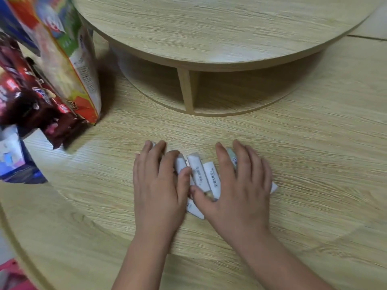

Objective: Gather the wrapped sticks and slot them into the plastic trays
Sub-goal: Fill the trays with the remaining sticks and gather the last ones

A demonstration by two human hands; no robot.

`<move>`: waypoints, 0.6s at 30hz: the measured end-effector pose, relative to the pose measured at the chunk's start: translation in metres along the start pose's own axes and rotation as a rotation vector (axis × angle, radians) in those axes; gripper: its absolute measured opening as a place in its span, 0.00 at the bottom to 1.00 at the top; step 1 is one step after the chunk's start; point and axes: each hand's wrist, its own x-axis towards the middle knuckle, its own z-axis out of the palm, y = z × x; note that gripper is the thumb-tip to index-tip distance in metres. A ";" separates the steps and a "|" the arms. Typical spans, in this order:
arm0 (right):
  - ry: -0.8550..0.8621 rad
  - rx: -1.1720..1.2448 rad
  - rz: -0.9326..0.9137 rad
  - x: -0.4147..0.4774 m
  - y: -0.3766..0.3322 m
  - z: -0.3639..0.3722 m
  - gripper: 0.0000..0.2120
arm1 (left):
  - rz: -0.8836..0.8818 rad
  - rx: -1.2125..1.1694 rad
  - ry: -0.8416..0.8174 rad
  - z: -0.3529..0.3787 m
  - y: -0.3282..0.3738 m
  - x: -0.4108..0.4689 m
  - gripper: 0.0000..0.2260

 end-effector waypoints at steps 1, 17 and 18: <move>0.010 0.005 -0.007 0.003 0.002 0.000 0.39 | -0.006 -0.003 0.021 0.000 0.000 0.000 0.19; 0.128 -0.096 -0.060 0.020 0.040 -0.008 0.29 | -0.492 0.184 0.032 0.026 0.060 -0.015 0.35; 0.138 -0.083 -0.086 0.023 0.043 -0.009 0.27 | -0.445 0.197 0.064 0.028 0.057 -0.014 0.31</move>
